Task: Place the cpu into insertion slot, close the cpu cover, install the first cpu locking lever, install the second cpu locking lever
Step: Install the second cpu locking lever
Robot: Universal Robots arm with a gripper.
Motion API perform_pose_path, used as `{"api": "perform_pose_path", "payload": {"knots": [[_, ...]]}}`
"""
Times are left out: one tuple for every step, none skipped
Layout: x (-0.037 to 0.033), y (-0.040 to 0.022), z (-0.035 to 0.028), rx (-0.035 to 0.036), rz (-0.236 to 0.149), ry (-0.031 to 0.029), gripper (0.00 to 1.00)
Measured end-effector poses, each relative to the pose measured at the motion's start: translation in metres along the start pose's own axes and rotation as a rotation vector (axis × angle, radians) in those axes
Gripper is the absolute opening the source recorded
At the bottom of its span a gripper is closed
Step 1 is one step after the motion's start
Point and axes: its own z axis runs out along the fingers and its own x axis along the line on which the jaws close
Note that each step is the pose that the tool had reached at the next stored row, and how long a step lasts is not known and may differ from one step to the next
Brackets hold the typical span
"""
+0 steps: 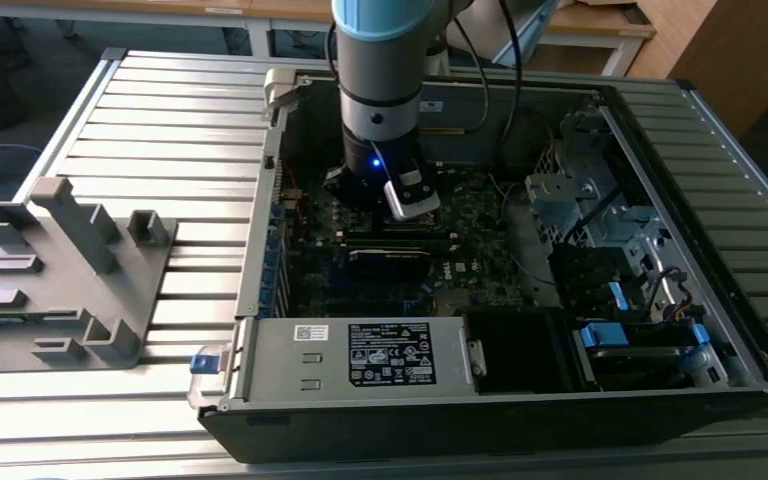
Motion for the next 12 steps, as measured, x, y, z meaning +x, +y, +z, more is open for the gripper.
{"api": "perform_pose_path", "payload": {"knots": [[0.0002, -0.0001, 0.0004, -0.0023, -0.001, 0.0002, 0.11], [0.0006, -0.0001, 0.0011, -0.0051, -0.002, 0.0003, 0.11], [0.0012, -0.0002, 0.0018, -0.0071, -0.002, 0.0000, 0.11], [0.0020, -0.0005, 0.0022, -0.0083, -0.003, 0.0002, 0.11], [0.0027, -0.0006, 0.0025, -0.0093, -0.003, 0.0003, 0.11], [0.0038, -0.0008, 0.0028, -0.0100, -0.004, 0.0000, 0.11], [0.0048, -0.0009, 0.0029, -0.0103, -0.004, -0.0002, 0.11], [0.0059, -0.0010, 0.0031, -0.0106, -0.004, -0.0004, 0.11], [0.0069, -0.0011, 0.0032, -0.0107, -0.004, -0.0006, 0.11], [0.0077, -0.0012, 0.0034, -0.0107, -0.004, -0.0008, 0.11], [0.0084, -0.0013, 0.0038, -0.0105, -0.004, -0.0010, 0.11], [0.0092, -0.0015, 0.0043, -0.0103, -0.004, -0.0012, 0.11]]}}
